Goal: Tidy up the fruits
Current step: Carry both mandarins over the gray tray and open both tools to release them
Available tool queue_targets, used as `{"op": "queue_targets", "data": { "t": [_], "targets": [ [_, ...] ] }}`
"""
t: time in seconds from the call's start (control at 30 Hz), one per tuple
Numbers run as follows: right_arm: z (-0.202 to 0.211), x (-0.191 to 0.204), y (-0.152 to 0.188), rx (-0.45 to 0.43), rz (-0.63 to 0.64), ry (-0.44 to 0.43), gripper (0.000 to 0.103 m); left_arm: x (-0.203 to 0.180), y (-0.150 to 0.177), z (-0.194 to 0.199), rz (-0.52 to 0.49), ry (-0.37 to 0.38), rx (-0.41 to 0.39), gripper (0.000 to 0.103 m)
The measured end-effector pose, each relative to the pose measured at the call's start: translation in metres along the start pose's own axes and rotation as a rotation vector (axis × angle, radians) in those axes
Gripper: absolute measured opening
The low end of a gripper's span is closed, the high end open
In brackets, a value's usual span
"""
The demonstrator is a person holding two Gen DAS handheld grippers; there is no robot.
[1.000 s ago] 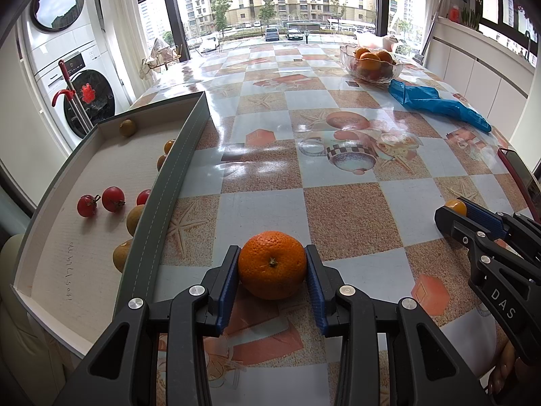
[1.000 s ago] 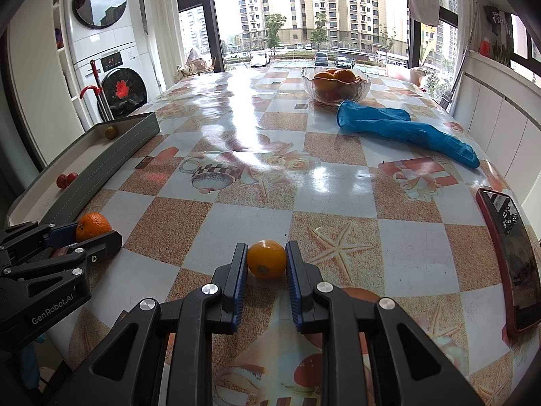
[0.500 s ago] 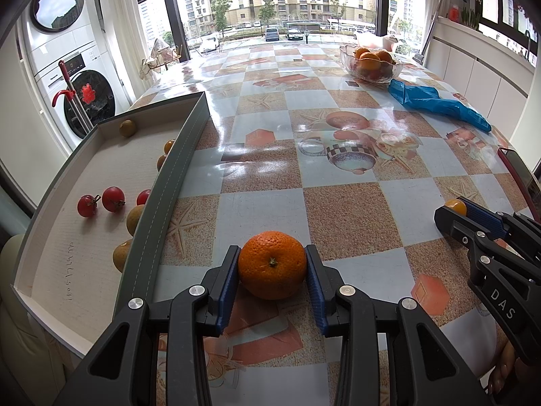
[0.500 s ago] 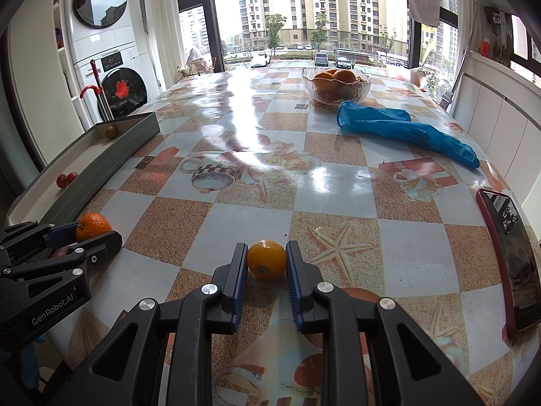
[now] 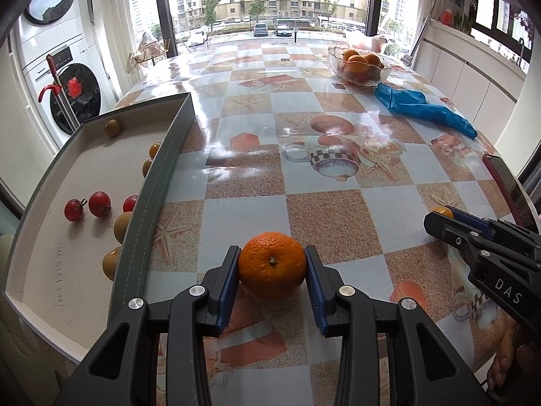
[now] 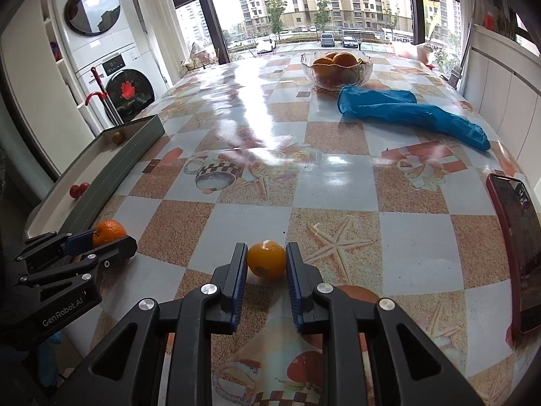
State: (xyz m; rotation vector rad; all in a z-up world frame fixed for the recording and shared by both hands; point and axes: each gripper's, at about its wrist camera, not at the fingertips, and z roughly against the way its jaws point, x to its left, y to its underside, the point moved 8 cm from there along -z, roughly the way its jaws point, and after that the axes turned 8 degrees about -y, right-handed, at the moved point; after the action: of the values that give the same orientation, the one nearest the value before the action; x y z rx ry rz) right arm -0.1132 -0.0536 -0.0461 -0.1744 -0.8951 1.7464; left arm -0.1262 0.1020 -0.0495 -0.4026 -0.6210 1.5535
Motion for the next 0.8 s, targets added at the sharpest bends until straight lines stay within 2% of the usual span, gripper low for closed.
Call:
{"op": "queue_targets", "data": {
  "t": [0.1,0.33,0.57,0.6,0.7,0.77,0.8],
  "targets": [
    [0.006,-0.016,-0.001,0.005,-0.115,-0.055,0.025,0.001,-0.008,0.01,0.001,0.015,-0.024,0.039],
    [0.01,-0.008,-0.011,0.016,-0.123,-0.065,0.025,0.021,-0.026,0.025,0.038,0.029,-0.058,0.039],
    [-0.001,0.046,-0.037,0.042,-0.027,-0.122,0.025,0.066,-0.035,0.031,0.079,-0.018,-0.077,0.039],
    [-0.006,0.067,-0.045,0.053,0.005,-0.147,0.025,0.074,-0.035,0.031,0.088,-0.026,-0.077,0.039],
    [-0.014,0.087,-0.05,0.07,0.028,-0.177,0.025,0.099,-0.033,0.026,0.11,-0.061,-0.07,0.039],
    [-0.028,0.119,-0.054,0.101,0.055,-0.223,0.025,0.115,-0.03,0.02,0.123,-0.09,-0.057,0.039],
    [-0.028,0.119,-0.054,0.101,0.055,-0.223,0.025,0.123,-0.027,0.017,0.13,-0.104,-0.049,0.039]
  ]
}}
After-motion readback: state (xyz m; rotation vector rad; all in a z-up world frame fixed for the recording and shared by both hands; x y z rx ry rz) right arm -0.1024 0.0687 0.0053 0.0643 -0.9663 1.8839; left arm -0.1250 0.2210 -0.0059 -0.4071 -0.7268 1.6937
